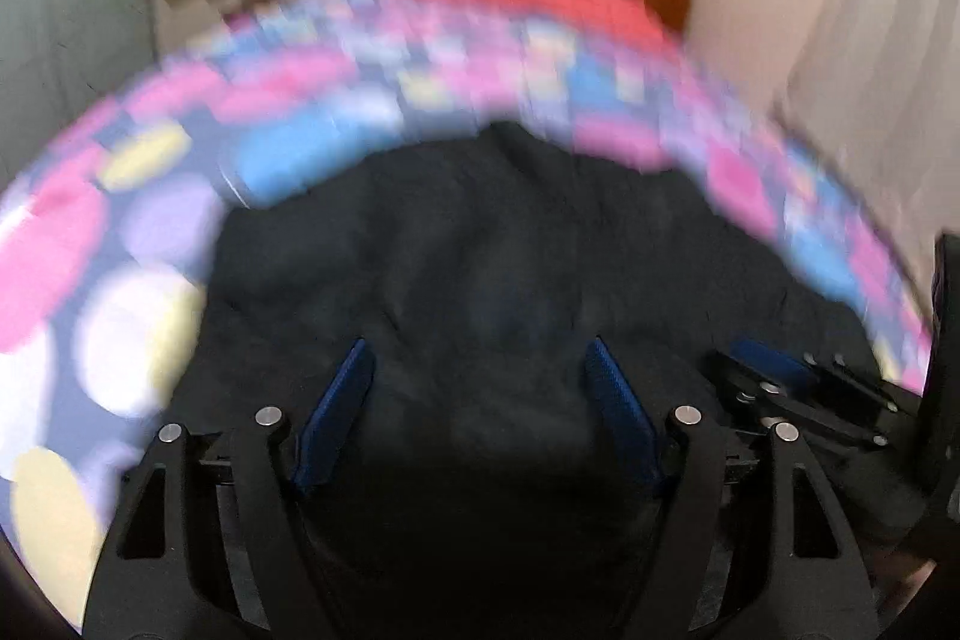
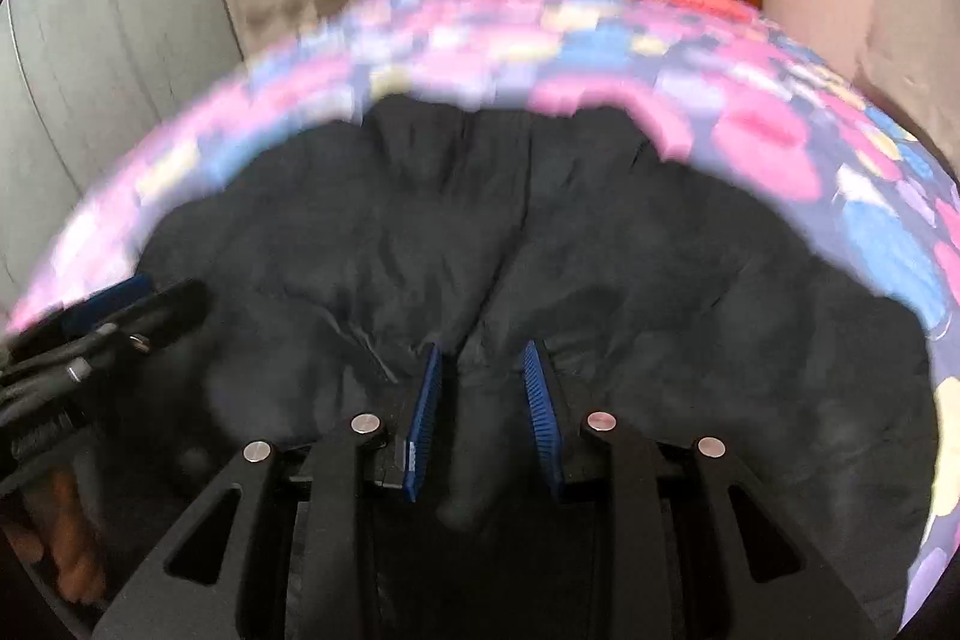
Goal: Fold large clothes
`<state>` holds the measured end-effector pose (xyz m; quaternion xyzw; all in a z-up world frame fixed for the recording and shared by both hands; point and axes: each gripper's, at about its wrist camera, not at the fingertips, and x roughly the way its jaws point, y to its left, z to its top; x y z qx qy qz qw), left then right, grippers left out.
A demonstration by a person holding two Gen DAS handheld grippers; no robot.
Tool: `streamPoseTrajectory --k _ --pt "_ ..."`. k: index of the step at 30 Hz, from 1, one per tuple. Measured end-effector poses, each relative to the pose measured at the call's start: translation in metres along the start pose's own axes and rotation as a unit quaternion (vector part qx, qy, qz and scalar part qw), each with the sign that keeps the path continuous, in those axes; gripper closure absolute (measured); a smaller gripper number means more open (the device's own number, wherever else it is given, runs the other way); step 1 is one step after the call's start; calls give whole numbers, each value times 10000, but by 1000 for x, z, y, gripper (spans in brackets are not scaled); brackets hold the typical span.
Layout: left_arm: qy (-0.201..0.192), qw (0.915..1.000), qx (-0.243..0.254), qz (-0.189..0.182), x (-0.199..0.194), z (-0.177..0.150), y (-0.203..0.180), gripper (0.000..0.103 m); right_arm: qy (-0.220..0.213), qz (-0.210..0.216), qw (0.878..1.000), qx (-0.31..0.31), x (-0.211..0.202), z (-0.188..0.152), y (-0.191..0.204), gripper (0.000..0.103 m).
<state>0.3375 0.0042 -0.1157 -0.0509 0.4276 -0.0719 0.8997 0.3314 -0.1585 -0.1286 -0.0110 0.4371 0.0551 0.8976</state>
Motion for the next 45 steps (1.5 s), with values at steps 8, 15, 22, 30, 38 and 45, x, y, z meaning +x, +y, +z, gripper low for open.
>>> streamPoseTrajectory --k 8,15,22,30,38,45 --pt "-438 9990 -4 -7 -19 12 -4 32 -482 9 9986 231 -28 20 -17 70" --pt "293 9991 -128 276 40 23 7 31 -95 -98 9986 502 24 21 -33 56" --pt "182 9996 -82 194 11 15 12 31 -248 52 9977 634 -24 12 -43 55" --pt "-32 9991 -419 -27 -89 -54 67 26 -299 -244 9941 1012 -126 -83 -92 48" --pt "155 9957 -908 -10 -160 -137 115 25 10 -832 9827 1656 -195 -194 -147 47" --pt "313 9891 -1398 -339 -193 -196 137 21 273 -652 9736 2168 -218 -270 -164 46"
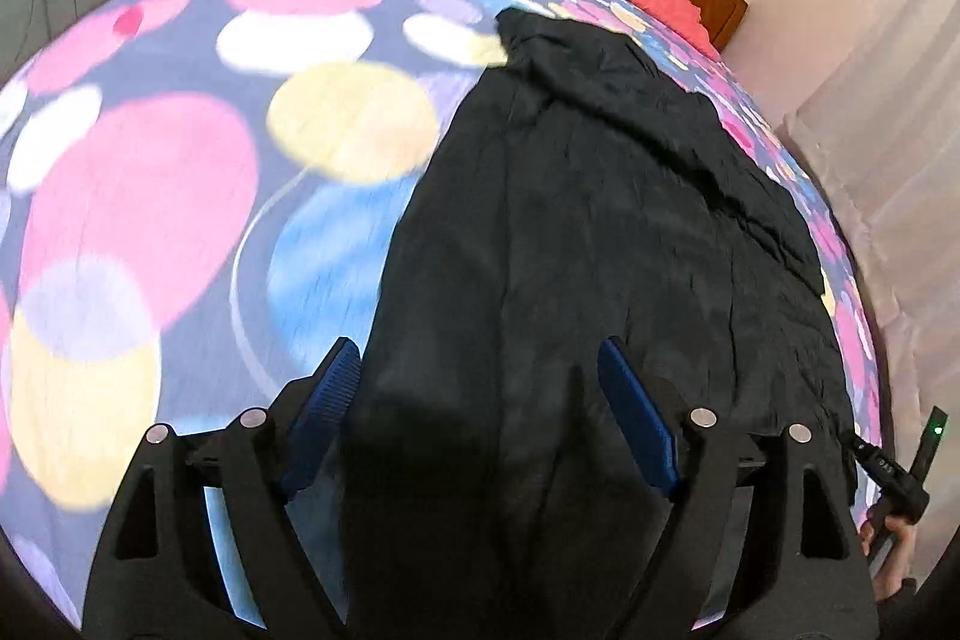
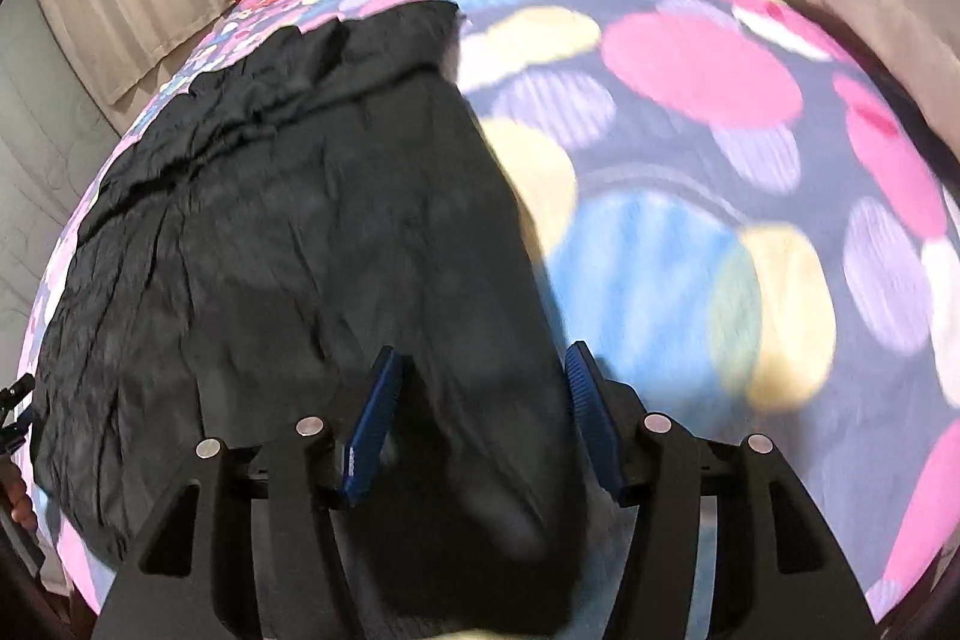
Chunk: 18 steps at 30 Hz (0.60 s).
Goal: Fold large clothes
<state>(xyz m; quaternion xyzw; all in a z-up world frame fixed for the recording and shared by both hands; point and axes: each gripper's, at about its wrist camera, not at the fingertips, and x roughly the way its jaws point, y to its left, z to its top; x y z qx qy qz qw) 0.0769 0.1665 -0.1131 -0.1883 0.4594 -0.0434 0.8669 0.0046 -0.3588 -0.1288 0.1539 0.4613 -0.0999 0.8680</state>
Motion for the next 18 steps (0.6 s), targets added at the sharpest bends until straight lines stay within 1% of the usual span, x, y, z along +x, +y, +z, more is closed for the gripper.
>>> streamPoseTrajectory --k 2,4,5,7,9,11,13,14,15,16,17,18 --pt "69 9998 -154 -96 -1 -9 6 21 15 55 10000 41 -2 -12 -3 42" --pt "293 9971 -515 -468 2 -19 16 21 24 101 9999 43 -3 -19 -5 35" --pt "323 9957 -637 -584 3 -24 20 19 36 129 9999 43 -3 -22 -5 33" --pt "211 9963 -570 -612 -1 -28 19 19 28 185 9998 82 -3 -27 -8 32" --pt "199 9967 -513 -598 -2 -31 17 19 -20 262 9995 169 -5 -31 -12 31" --pt "169 9958 -592 -670 -4 -33 17 20 -28 331 9992 231 -6 -32 -13 31" --pt "140 9954 -659 -677 -5 -37 18 23 -27 387 9989 267 -7 -35 -14 32" --pt "131 9960 -650 -607 -6 -38 18 29 -34 406 9988 261 -7 -35 -14 34" --pt "127 9966 -617 -535 -5 -39 18 35 -41 483 9985 248 -8 -37 -12 45" --pt "124 9976 -526 -425 -6 -41 15 38 -47 582 9980 248 -9 -38 -11 56" --pt "117 9980 -483 -379 -8 -42 17 44 -25 657 9975 262 -9 -39 -10 58" --pt "111 9983 -446 -356 -9 -44 15 47 3 701 9972 267 -8 -39 -8 63"
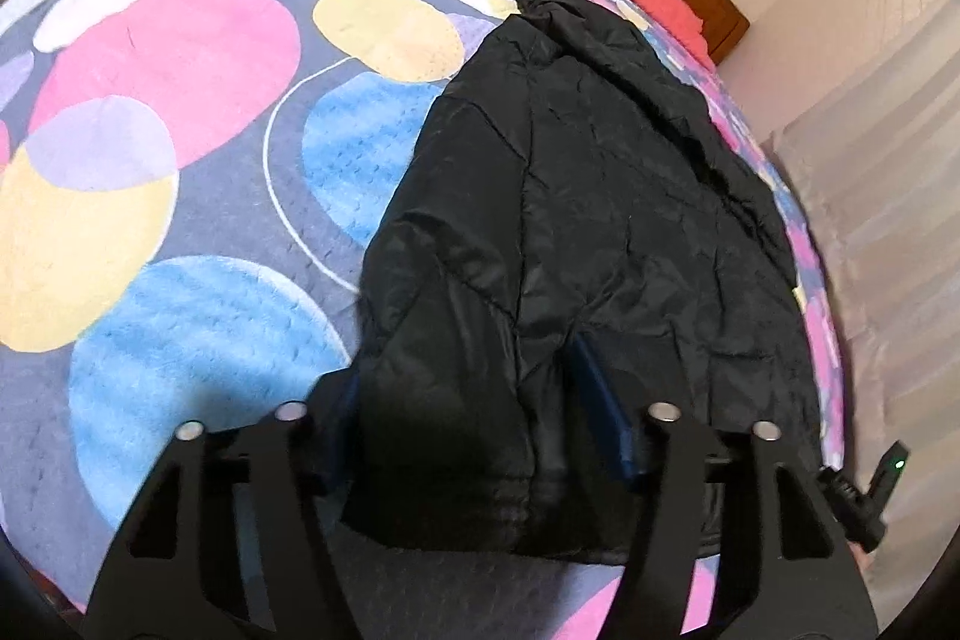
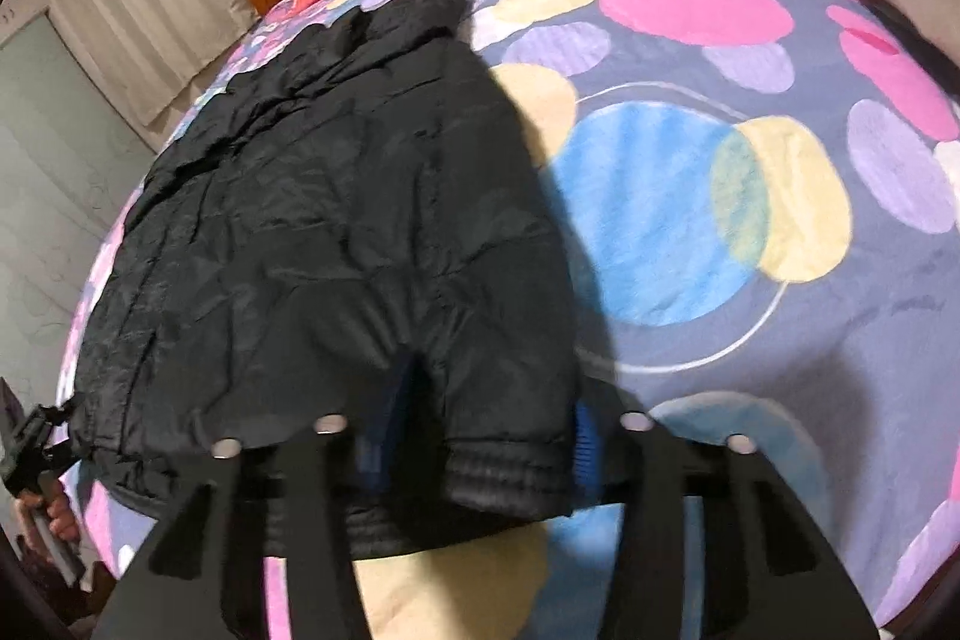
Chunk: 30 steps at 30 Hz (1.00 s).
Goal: Fold large clothes
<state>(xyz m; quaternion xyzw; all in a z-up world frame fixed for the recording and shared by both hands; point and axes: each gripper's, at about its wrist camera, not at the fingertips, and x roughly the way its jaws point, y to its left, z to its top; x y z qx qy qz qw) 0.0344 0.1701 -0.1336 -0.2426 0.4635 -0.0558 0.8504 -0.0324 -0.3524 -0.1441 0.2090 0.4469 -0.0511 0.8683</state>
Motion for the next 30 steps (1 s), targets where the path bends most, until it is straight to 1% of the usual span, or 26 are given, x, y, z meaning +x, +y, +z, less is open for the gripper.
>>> streamPoseTrajectory --k 1,4,5,7,9,10,11,12,13,14,15,16,17,19,21,22,24,25,27,30 --pt "1 10000 1 -12 -1 -1 2 47 12 21 10000 -14 0 0 1 65" --pt "-19 10000 -42 -16 -2 -2 3 47 3 45 10000 -36 0 -1 2 65" --pt "-37 9999 -93 -19 -2 -3 4 44 -8 86 10000 -5 0 -1 0 65" --pt "-40 9997 -208 -132 -2 -3 6 36 -44 158 9998 100 -1 -2 -4 60" --pt "-8 9999 -95 -78 -3 -4 3 36 -56 227 9996 175 0 -3 -7 57" --pt "-1 10000 -31 -44 -2 -5 2 37 -67 253 9995 190 -1 -4 -7 56" --pt "1 10000 33 6 -3 -6 0 40 -65 229 9996 170 -1 -5 -6 56" --pt "-3 9999 89 75 -3 -7 -1 46 -54 196 9997 131 -1 -6 -4 57" --pt "-10 9999 108 107 -4 -8 -2 50 -51 179 9998 107 -2 -6 -3 61" --pt "-24 9999 107 101 -5 -8 -2 58 -47 199 9998 86 -2 -6 -3 65" --pt "-44 10000 70 48 -6 -8 0 68 -35 262 9996 79 -3 -7 -1 71" --pt "-60 10000 8 -47 -8 -9 1 72 -29 311 9995 74 -4 -7 0 74" --pt "-69 9999 -16 -89 -9 -9 1 80 -27 356 9993 66 -5 -7 0 79" --pt "-108 9998 -8 -171 -14 -9 -1 85 -22 468 9989 61 -7 -7 2 85" --pt "-166 9996 -14 -234 -18 -9 -4 89 -7 644 9978 159 -12 -8 1 87" --pt "-215 9992 -49 -331 -23 -8 -5 90 -8 745 9970 220 -14 -8 0 88" --pt "-315 9978 -141 -566 -32 -6 -6 91 -41 1030 9941 346 -21 -7 -2 88" --pt "-384 9962 -198 -759 -40 -3 -8 91 -67 1192 9921 391 -26 -6 -2 89" --pt "-484 9937 -266 -975 -50 2 -12 91 -124 1447 9883 466 -33 -2 -1 89" --pt "-666 9875 -398 -1370 -65 18 -22 92 -240 1973 9778 662 -43 10 2 90"
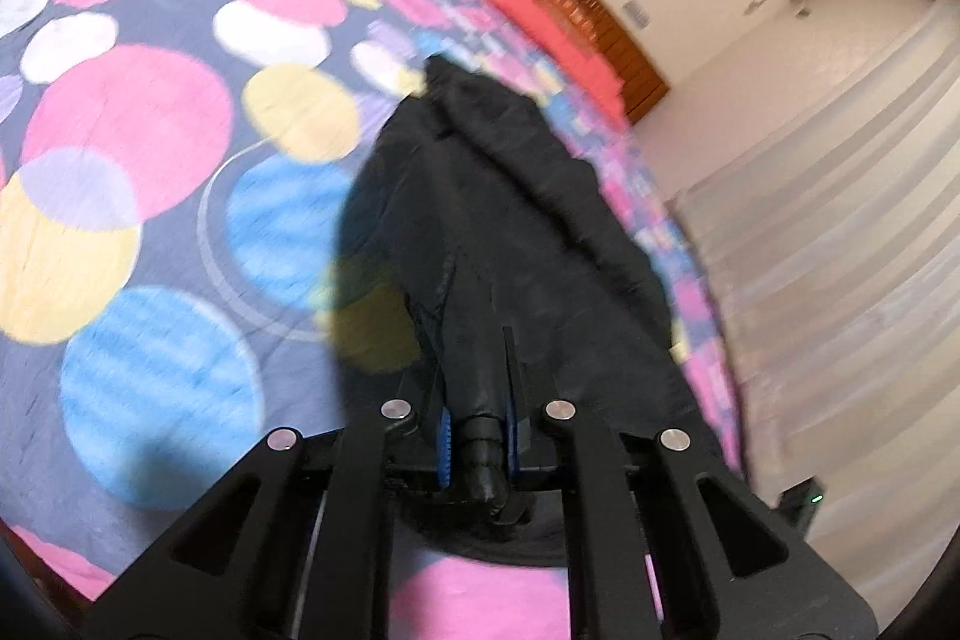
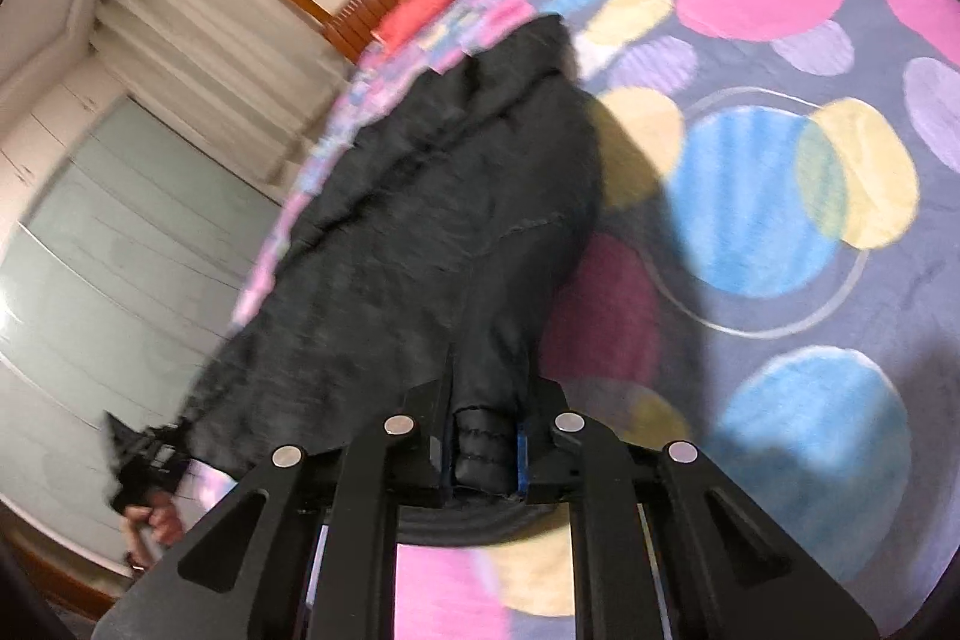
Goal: Fold large clothes
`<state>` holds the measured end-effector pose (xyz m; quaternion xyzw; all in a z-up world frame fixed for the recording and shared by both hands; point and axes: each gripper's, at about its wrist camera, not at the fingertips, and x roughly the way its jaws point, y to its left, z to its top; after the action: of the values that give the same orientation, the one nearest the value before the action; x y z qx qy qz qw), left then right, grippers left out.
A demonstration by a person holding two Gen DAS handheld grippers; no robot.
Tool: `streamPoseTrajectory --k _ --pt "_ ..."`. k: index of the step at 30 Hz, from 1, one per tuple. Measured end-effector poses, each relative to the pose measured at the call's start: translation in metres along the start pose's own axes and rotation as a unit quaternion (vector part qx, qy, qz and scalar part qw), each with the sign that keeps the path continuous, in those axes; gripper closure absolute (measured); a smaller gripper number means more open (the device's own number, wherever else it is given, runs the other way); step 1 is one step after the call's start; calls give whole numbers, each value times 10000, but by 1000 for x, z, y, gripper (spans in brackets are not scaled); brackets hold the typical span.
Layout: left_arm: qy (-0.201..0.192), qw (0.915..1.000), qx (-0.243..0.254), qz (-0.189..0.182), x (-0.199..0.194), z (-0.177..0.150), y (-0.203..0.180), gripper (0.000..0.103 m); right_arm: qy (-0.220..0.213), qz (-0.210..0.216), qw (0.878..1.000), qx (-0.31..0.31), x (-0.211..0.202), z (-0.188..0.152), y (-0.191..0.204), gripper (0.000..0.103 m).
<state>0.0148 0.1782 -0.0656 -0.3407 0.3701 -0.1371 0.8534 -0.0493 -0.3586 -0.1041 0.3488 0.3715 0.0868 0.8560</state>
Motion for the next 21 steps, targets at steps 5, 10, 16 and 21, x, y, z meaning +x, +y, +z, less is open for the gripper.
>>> streamPoseTrajectory --k 5,10,16,21 --pt "-300 9989 236 -278 -3 37 -31 92 -208 663 9976 36 -1 36 20 90" --pt "-528 9967 525 -318 14 83 -63 92 -544 994 9935 -56 7 90 43 90" --pt "-679 9958 594 -131 62 148 -84 92 -863 1087 9903 74 40 163 55 90" --pt "-654 9957 628 191 116 203 -93 92 -956 1009 9901 220 79 226 59 90"
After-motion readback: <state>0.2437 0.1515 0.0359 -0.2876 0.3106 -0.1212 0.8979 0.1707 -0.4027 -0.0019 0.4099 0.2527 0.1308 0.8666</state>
